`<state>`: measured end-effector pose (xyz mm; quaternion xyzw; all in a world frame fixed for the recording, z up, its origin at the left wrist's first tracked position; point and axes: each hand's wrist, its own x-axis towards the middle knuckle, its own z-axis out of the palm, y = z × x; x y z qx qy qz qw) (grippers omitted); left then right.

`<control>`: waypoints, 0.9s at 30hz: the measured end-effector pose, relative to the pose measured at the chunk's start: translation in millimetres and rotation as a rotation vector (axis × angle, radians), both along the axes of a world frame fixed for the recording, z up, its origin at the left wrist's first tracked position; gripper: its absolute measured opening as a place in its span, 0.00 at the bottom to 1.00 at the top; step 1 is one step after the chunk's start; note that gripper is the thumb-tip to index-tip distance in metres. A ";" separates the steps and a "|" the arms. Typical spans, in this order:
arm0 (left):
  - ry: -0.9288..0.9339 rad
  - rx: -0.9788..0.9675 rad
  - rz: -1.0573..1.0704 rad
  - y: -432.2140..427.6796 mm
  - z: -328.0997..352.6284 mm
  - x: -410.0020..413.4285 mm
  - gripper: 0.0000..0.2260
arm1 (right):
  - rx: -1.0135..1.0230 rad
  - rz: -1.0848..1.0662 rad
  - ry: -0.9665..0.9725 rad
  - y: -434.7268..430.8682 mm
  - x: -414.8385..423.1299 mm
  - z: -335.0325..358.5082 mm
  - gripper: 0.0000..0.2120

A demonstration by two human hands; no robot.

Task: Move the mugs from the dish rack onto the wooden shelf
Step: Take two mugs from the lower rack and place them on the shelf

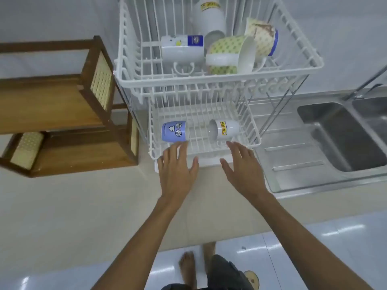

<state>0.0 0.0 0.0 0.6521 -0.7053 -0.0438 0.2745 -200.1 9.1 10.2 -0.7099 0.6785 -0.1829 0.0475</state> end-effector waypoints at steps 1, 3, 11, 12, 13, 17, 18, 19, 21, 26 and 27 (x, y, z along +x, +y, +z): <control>-0.005 0.009 -0.010 -16.1 3.5 -2.3 0.21 | -0.018 0.006 -0.014 -15.2 -4.9 2.5 0.26; -0.034 0.066 0.017 -42.7 9.8 -4.8 0.22 | -0.012 -0.021 -0.027 -39.2 -11.8 7.9 0.26; -0.087 0.260 0.117 -109.4 -6.6 1.9 0.23 | 0.145 -0.069 -0.041 -108.0 -27.2 -16.8 0.29; -0.071 0.312 0.132 -111.0 -9.6 1.3 0.25 | 0.169 -0.079 -0.045 -111.7 -26.4 -21.3 0.30; -0.043 0.353 0.145 -112.3 -11.4 0.5 0.25 | 0.193 -0.082 -0.053 -116.0 -24.7 -24.9 0.32; 0.051 0.371 0.153 -113.9 -13.4 -3.1 0.25 | 0.198 -0.117 -0.132 -126.9 -19.9 -34.3 0.35; 0.079 0.372 0.169 -114.6 -11.8 -3.6 0.24 | 0.197 -0.133 -0.175 -130.3 -17.8 -34.3 0.34; 0.116 0.384 0.184 -115.2 -9.6 -5.4 0.23 | 0.199 -0.141 -0.222 -133.6 -16.4 -34.0 0.34; 0.211 0.421 0.216 -116.2 -3.9 -7.8 0.22 | 0.218 -0.156 -0.322 -139.1 -14.4 -31.5 0.32; 0.523 0.357 0.234 -99.6 20.5 -7.6 0.21 | 0.178 -0.208 -0.516 -145.0 -16.8 -14.1 0.30; 0.580 0.309 0.216 -91.2 26.2 -7.8 0.21 | 0.146 -0.223 -0.540 -143.1 -16.4 -9.8 0.30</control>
